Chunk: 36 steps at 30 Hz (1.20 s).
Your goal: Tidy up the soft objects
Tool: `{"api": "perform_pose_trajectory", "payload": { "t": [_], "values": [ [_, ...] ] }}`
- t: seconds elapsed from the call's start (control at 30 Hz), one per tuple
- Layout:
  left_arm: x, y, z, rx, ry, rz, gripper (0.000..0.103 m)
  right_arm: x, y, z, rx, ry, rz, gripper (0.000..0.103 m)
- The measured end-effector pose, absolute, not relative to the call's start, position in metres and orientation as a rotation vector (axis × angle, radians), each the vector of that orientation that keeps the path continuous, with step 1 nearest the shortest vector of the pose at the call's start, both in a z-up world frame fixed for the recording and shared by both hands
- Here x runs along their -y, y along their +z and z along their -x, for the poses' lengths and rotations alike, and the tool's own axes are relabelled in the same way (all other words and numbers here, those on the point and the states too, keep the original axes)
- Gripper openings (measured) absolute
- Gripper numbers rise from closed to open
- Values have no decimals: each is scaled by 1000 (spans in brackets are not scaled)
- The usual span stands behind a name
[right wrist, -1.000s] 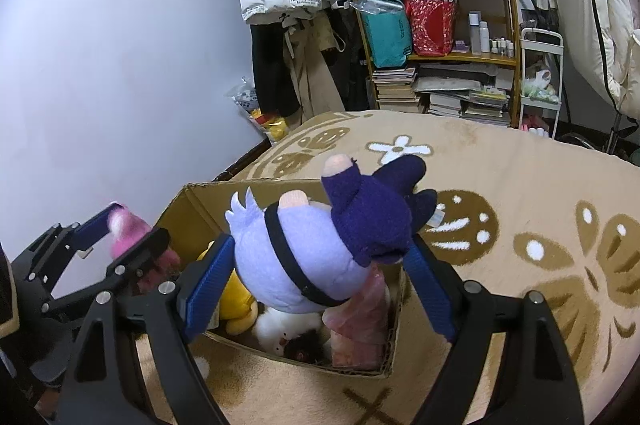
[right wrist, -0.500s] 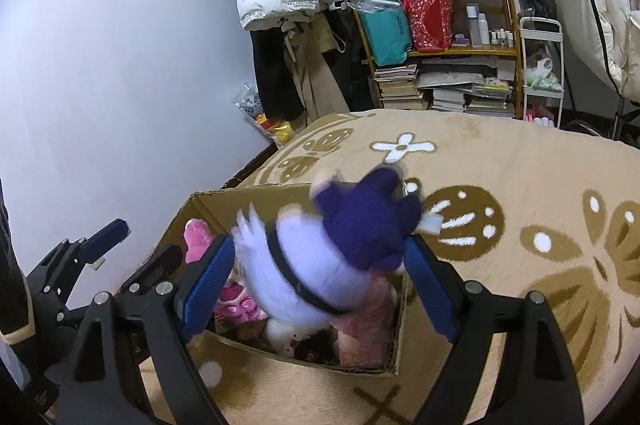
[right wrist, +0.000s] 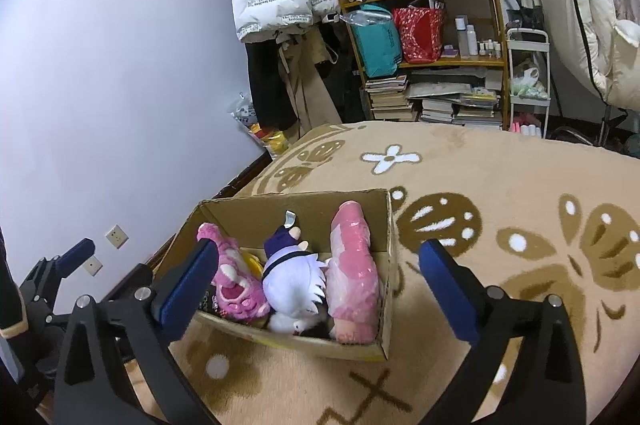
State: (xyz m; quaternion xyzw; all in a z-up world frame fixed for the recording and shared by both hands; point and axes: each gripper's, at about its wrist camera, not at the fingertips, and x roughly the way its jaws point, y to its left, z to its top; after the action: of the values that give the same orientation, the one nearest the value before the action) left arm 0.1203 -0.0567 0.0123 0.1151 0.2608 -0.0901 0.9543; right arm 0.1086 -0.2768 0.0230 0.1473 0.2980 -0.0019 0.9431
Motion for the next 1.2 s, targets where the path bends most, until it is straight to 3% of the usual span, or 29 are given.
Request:
{"api": "perform_pose_trajectory", "payload": {
  "t": [0.6,1.2],
  "values": [
    [16,43,-58,-499,-148,-209,100,264,76,-32,-553,-49,-199,103],
    [9,44,-19,-458,-169,-244,100,262,79,23,-522,-93,-203,103]
  ]
}}
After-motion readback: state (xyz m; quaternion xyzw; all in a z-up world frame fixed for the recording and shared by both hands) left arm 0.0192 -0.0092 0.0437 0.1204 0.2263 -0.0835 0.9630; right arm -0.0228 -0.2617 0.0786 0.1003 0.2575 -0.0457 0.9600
